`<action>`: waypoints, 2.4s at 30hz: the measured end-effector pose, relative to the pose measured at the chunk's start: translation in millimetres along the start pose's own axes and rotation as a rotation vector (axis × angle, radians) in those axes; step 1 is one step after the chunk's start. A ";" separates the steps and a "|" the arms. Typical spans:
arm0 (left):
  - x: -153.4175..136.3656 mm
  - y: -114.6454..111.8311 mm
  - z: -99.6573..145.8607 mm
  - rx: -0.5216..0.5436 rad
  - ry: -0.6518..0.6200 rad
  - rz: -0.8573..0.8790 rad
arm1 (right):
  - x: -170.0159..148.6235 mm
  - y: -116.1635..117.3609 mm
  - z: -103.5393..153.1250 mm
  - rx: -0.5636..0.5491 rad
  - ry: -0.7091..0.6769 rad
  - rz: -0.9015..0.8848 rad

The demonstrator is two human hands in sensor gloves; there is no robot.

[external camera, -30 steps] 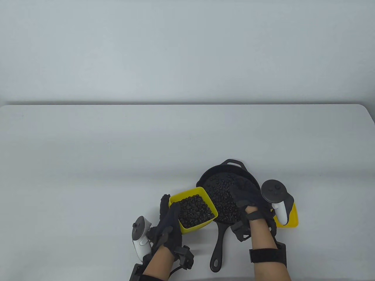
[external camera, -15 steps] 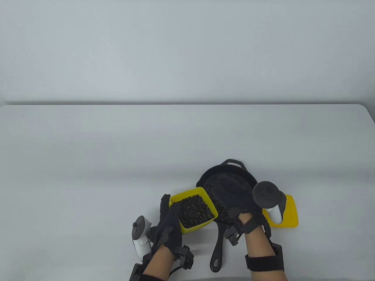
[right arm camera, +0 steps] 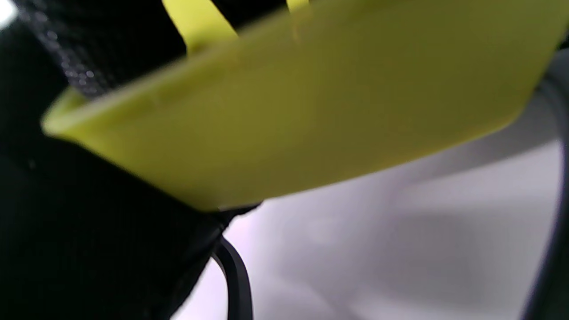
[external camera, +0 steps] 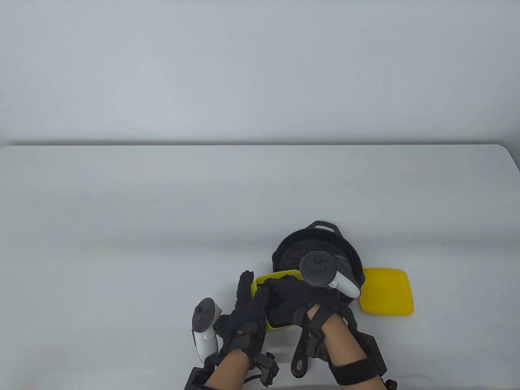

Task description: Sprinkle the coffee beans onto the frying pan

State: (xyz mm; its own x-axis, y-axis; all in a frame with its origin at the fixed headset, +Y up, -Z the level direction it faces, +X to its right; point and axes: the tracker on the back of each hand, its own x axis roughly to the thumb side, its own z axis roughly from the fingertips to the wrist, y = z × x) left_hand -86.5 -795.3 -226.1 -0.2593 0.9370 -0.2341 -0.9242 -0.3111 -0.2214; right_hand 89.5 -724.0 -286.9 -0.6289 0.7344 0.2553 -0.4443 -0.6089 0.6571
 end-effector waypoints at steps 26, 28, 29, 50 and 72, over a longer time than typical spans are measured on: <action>-12.3 12.2 -3.8 0.025 0.079 0.175 | -28.8 -20.4 17.5 -0.474 -0.056 -0.488; -11.8 11.6 -3.6 0.027 0.076 0.188 | -34.8 -24.1 20.9 -0.507 -0.046 -0.523; -11.6 11.4 -3.6 0.027 0.076 0.193 | -38.7 -27.1 22.8 -0.520 -0.042 -0.534; -4.6 20.4 -0.4 0.094 0.044 0.161 | -104.8 -50.1 40.2 -0.573 0.419 -0.226; -4.7 13.5 -2.0 0.063 0.036 0.130 | -17.7 -50.3 38.1 -0.453 -0.111 -0.236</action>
State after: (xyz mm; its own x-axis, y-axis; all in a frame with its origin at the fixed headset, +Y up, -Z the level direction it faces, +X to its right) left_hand -97.3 -804.2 -229.9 -0.3692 0.8826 -0.2911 -0.8994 -0.4182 -0.1273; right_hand 147.3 -695.0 -297.4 -0.4177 0.8797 0.2272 -0.8127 -0.4736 0.3396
